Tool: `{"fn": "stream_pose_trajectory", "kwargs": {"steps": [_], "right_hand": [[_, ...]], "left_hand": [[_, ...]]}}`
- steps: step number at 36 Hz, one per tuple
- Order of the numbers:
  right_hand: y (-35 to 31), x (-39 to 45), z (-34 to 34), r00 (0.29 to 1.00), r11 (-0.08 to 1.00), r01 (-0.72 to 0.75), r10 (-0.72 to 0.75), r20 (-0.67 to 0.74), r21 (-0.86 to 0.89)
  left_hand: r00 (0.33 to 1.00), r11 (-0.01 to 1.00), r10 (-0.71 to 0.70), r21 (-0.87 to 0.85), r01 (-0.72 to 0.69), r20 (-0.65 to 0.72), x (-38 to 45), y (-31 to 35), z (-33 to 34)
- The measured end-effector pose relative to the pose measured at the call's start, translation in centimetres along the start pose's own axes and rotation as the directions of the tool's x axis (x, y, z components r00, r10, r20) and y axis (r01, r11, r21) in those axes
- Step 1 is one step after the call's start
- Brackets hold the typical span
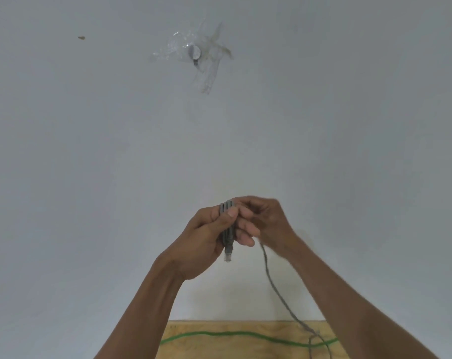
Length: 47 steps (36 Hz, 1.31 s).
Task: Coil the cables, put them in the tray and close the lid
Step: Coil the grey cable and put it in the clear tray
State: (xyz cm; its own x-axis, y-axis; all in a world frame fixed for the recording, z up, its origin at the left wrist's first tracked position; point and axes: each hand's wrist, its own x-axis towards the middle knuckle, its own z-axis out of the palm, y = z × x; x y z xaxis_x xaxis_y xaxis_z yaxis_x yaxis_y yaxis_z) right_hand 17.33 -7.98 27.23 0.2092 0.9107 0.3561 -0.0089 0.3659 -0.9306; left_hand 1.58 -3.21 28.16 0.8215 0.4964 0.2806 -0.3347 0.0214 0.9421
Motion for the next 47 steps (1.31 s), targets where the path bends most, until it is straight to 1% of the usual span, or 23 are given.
{"fn": "stream_pose_trajectory", "kwargs": {"steps": [1, 2, 4, 7, 8, 11, 14, 17, 20, 22, 24, 26, 28, 31, 33, 36, 37, 39, 40, 42, 43, 44, 47], "right_hand": [[0.8, -0.6, 0.5, 0.999, 0.999, -0.037, 0.037, -0.012, 0.041], [1.5, -1.2, 0.9, 0.997, 0.998, -0.061, 0.062, -0.050, 0.025], [2.8, -2.2, 1.7, 0.992, 0.993, -0.086, 0.077, -0.102, -0.085], [3.7, -3.4, 2.6, 0.988, 0.986, -0.134, 0.126, -0.085, -0.096], [3.7, -3.6, 2.8, 0.987, 0.985, -0.144, 0.136, -0.085, -0.096], [4.0, -4.1, 3.1, 0.985, 0.983, -0.160, 0.153, -0.077, -0.094], [4.4, -4.3, 3.3, 0.978, 0.976, -0.186, 0.174, -0.112, -0.110], [4.6, -4.2, 3.2, 0.974, 0.960, -0.201, 0.173, -0.149, -0.193], [5.2, -4.0, 3.1, 0.973, 0.933, -0.188, 0.134, -0.190, -0.306], [5.4, -4.2, 3.3, 0.980, 0.911, -0.165, 0.106, -0.171, -0.378], [5.2, -4.7, 3.6, 0.986, 0.884, -0.147, 0.094, -0.137, -0.445], [4.9, -5.2, 4.1, 0.991, 0.861, -0.116, 0.064, -0.120, -0.495], [4.8, -5.6, 4.4, 0.994, 0.855, -0.072, 0.018, -0.109, -0.514], [4.6, -6.1, 4.7, 0.994, 0.871, -0.056, 0.005, -0.106, -0.487], [4.2, -6.3, 4.5, 0.994, 0.852, -0.052, -0.004, -0.105, -0.522], [2.9, -5.7, 3.1, 0.985, 0.734, -0.029, -0.094, -0.144, -0.679], [2.2, -5.3, 2.4, 0.984, 0.699, -0.015, -0.115, -0.133, -0.715], [0.5, -4.6, 1.4, 0.988, 0.630, 0.049, -0.142, -0.053, -0.775], [-0.5, -4.2, 1.0, 0.989, 0.578, 0.085, -0.146, 0.000, -0.812], [-2.8, -3.2, 0.3, 0.987, 0.495, 0.146, -0.128, 0.094, -0.857], [-3.7, -2.6, 0.0, 0.985, 0.496, 0.171, -0.117, 0.129, -0.852], [-4.6, -2.0, -0.3, 0.982, 0.522, 0.188, -0.112, 0.152, -0.832], [-5.9, -0.2, -1.3, 0.980, 0.667, 0.185, -0.074, 0.183, -0.722]], "left_hand": [[1.000, 1.000, 0.014, -0.014, -0.014, 0.000, 0.2, 0.0, 0.1], [1.000, 1.000, 0.020, -0.024, -0.020, -0.003, 0.4, 0.0, 0.2], [1.000, 0.999, 0.018, -0.033, -0.019, -0.025, 0.7, 0.1, 0.1], [0.995, 0.999, 0.022, 0.033, -0.019, -0.097, 1.3, 0.0, -0.3], [0.994, 0.999, 0.024, 0.026, -0.022, -0.108, 1.4, -0.1, -0.4], [0.992, 0.996, 0.026, -0.086, -0.037, -0.124, 1.7, -0.4, -0.5], [0.992, 0.984, 0.006, -0.175, -0.028, -0.123, 1.7, -0.5, -0.1], [0.993, 0.963, -0.015, -0.267, -0.016, -0.115, 1.7, -0.8, 0.5], [0.992, 0.957, -0.016, -0.288, -0.022, -0.127, 1.9, -1.0, 0.9], [0.989, 0.964, 0.000, -0.265, -0.039, -0.146, 2.1, -1.1, 0.9], [0.983, 0.979, 0.014, -0.195, -0.050, -0.181, 2.4, -1.3, 0.6], [0.974, 0.997, 0.037, -0.056, -0.050, -0.223, 2.7, -1.5, 0.1], [0.963, 0.994, 0.068, 0.100, -0.044, -0.261, 2.8, -1.5, -0.4], [0.949, 0.956, 0.102, 0.294, -0.010, -0.299, 2.8, -1.2, -0.8], [0.950, 0.924, 0.101, 0.381, 0.020, -0.294, 2.7, -1.0, -1.0], [0.960, 0.886, 0.074, 0.460, 0.061, -0.270, 2.1, -0.9, -1.7], [0.966, 0.880, 0.056, 0.470, 0.072, -0.253, 1.9, -0.9, -2.0], [0.979, 0.871, 0.023, 0.485, 0.081, -0.205, 1.5, -1.0, -2.2], [0.984, 0.861, 0.013, 0.502, 0.080, -0.180, 1.3, -1.0, -2.2], [0.992, 0.854, 0.000, 0.516, 0.067, -0.128, 1.1, -1.1, -1.7], [0.994, 0.868, -0.014, 0.493, 0.065, -0.106, 1.0, -1.2, -1.4], [0.995, 0.881, -0.034, 0.468, 0.073, -0.091, 0.9, -1.2, -1.2], [0.992, 0.908, -0.096, 0.400, 0.123, -0.087, 0.8, -1.4, -0.8]]}}
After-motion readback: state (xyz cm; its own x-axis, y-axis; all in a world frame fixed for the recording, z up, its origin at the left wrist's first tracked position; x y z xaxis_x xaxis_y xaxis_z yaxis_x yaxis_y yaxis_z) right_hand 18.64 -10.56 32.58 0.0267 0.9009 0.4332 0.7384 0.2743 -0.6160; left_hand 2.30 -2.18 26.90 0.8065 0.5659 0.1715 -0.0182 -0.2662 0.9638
